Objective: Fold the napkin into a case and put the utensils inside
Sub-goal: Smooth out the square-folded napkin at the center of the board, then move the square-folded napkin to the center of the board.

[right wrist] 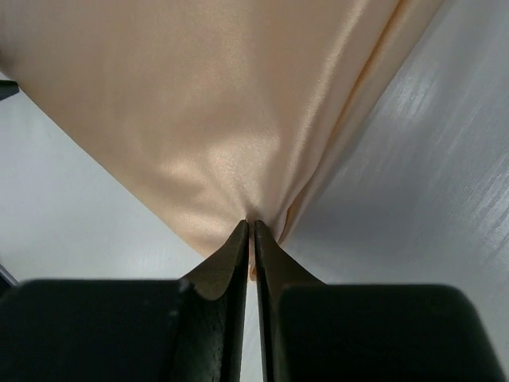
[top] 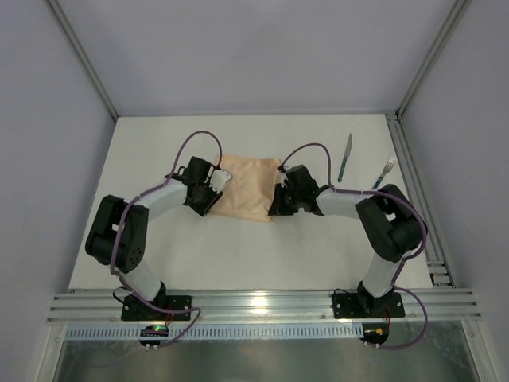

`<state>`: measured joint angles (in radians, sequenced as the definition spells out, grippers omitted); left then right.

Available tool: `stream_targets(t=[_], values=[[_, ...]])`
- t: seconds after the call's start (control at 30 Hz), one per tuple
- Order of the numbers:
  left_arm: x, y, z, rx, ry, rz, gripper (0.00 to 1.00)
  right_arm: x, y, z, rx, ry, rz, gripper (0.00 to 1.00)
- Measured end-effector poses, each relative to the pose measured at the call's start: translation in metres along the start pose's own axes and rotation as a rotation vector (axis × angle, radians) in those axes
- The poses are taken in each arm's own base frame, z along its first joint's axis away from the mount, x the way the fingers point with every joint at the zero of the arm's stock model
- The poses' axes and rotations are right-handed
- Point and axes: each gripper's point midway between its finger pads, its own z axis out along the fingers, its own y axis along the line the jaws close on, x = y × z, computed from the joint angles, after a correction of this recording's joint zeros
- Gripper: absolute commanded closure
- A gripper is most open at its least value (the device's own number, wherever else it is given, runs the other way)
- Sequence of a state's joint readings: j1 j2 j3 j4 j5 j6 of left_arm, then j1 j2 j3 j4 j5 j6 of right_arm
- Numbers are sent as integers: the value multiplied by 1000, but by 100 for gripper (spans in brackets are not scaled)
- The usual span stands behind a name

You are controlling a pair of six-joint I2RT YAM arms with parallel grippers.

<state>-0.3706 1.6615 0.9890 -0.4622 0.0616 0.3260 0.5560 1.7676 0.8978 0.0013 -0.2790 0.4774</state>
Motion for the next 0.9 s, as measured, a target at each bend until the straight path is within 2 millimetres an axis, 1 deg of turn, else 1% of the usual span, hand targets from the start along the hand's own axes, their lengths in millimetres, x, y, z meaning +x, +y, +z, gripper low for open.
stream_targets(t=[0.1,0.13,0.27,0.37,0.4,0.5,0.57,0.67,0.73,0.77,0.83,0.9], values=[[12,-3,5,3,32,-1,65,0,0,1,-12,-18,6,90],[13,-3,5,4,34,0,65,0,0,1,-17,-25,8,90],[12,-3,5,3,28,3,65,2,0,-2,-21,-34,4,90],[12,-7,3,25,17,18,64,4,-1,-6,-11,-16,-18,86],[12,-10,0,38,8,25,62,4,-1,-8,-6,-7,-32,86],[6,-16,-15,76,-41,74,56,2,3,-16,-14,11,-74,84],[-6,-18,-32,85,-107,123,53,-4,14,-24,-45,8,-105,82],[-23,-19,-55,71,-201,229,46,-18,32,-39,-111,-24,-144,81],[-28,-22,-63,67,-234,313,44,-26,42,-48,-156,-46,-156,80],[-29,-24,-62,68,-238,353,42,-29,45,-52,-175,-56,-158,80],[-25,-30,-55,81,-220,427,39,-35,46,-58,-193,-69,-155,80],[-14,-37,-41,101,-172,502,39,-38,44,-60,-200,-73,-146,80]])
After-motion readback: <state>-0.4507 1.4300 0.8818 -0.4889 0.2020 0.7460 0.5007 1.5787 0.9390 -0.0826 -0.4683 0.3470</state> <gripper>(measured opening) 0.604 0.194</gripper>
